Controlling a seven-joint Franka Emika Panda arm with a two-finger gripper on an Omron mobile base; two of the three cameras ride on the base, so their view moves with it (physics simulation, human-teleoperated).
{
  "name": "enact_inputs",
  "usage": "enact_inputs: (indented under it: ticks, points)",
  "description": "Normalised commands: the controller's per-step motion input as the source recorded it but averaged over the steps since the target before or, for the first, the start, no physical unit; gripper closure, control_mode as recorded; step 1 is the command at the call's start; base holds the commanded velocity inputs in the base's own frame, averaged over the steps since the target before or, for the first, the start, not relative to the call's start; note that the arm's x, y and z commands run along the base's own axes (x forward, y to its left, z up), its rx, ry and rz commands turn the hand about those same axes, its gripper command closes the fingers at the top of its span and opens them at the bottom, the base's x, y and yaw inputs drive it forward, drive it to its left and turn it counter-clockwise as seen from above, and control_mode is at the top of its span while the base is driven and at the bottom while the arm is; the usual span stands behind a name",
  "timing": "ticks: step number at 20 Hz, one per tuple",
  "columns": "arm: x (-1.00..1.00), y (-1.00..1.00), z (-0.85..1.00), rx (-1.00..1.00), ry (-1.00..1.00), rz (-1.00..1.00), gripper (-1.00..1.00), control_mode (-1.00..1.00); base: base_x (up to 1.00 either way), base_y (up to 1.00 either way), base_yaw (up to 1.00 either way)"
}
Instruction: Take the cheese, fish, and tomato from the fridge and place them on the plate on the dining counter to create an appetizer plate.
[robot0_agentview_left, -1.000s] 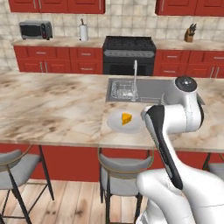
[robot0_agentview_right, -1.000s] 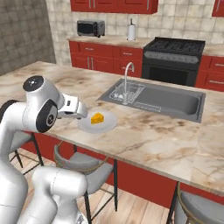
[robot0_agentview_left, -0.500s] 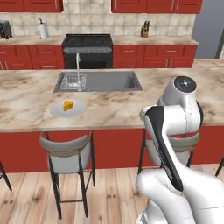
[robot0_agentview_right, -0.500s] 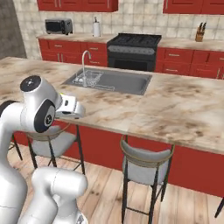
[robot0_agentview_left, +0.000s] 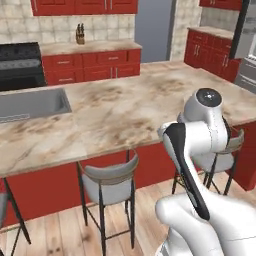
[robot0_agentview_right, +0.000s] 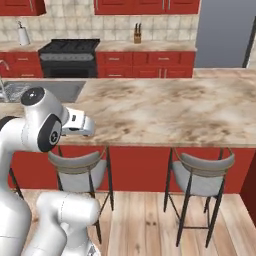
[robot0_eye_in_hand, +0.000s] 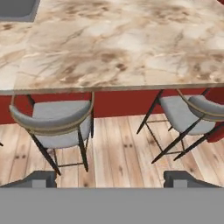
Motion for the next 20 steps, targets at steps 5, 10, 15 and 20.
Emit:
enact_inputs:
  ticks: [5, 10, 15, 20]
  points:
    - [0.0, 0.0, 0.0, 0.0, 0.0, 0.0, -1.0, 1.0, 0.0, -0.99, -0.53]
    - [0.0, 0.0, 0.0, 0.0, 0.0, 0.0, -1.0, 1.0, 0.0, -1.0, -0.52]
    - [0.0, 0.0, 0.0, 0.0, 0.0, 0.0, -1.0, 1.0, 0.08, -1.0, -0.34]
    - [0.0, 0.0, 0.0, 0.0, 0.0, 0.0, -1.0, 1.0, 0.25, -1.0, -0.12]
